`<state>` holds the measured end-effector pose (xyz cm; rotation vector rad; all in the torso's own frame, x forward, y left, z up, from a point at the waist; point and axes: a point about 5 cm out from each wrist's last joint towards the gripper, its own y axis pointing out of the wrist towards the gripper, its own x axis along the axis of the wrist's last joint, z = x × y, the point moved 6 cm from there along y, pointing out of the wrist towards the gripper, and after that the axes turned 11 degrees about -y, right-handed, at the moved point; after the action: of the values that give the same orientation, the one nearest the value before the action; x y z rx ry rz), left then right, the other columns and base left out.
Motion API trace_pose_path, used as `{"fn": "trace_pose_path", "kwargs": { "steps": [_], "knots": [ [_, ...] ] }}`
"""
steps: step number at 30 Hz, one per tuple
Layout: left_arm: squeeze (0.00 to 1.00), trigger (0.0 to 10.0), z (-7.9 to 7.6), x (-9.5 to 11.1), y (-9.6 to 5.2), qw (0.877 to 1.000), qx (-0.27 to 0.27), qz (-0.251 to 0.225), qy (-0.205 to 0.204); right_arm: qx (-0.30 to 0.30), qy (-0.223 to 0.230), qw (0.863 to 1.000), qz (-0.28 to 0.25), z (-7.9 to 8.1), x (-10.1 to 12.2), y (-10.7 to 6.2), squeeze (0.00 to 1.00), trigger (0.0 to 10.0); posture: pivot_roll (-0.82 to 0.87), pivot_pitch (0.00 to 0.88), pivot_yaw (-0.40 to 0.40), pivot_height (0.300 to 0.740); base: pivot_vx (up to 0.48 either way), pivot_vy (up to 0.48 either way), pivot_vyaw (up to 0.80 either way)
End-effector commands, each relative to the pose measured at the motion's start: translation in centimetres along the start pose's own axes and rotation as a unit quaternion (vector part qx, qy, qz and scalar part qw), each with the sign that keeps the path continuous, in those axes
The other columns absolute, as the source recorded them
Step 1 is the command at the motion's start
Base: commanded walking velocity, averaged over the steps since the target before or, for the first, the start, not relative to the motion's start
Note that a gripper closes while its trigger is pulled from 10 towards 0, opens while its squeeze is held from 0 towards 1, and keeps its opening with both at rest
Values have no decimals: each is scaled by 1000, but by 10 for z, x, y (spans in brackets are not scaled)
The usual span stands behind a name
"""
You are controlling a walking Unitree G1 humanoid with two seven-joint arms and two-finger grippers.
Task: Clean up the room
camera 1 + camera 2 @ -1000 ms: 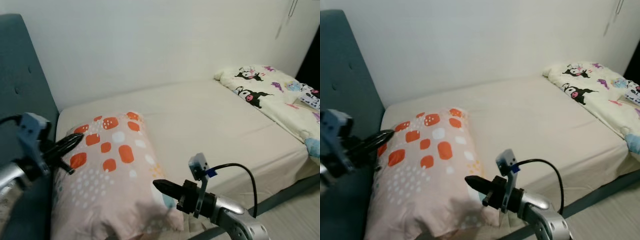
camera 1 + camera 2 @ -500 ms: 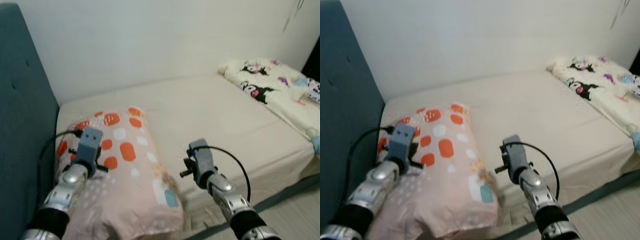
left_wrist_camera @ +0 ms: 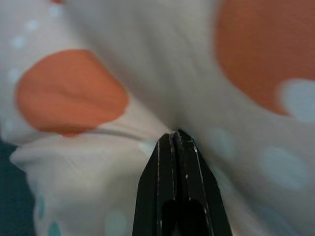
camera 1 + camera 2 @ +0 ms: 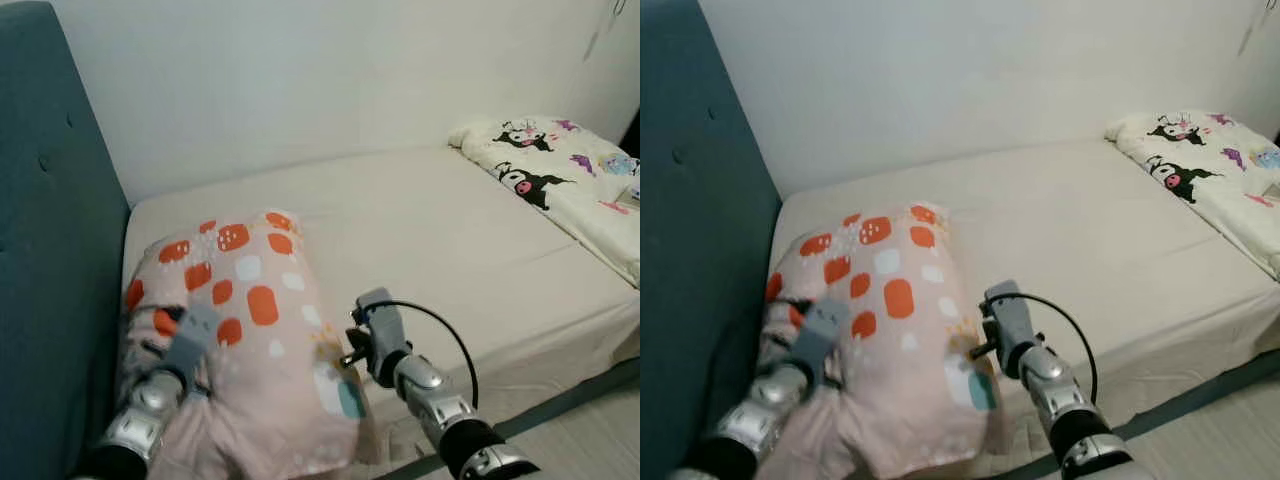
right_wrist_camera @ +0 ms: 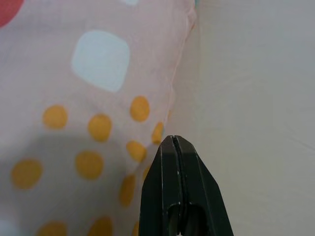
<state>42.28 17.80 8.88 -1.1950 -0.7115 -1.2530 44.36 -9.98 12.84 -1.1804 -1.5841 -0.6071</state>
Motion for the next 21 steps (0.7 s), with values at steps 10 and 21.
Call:
{"fn": "trace_pose_path", "kwargs": {
  "steps": [10,21],
  "knots": [
    [0,10000,-41,-53,-7,994,-71,81,29,-25,26,999,-2,-6,-11,-5,0,10000,24,276,-19,561,0,0,0],
    [0,10000,13,72,-5,964,30,-164,-207,-94,98,981,-140,-49,42,-15,0,10000,21,230,-12,561,0,0,0]
  ]
}}
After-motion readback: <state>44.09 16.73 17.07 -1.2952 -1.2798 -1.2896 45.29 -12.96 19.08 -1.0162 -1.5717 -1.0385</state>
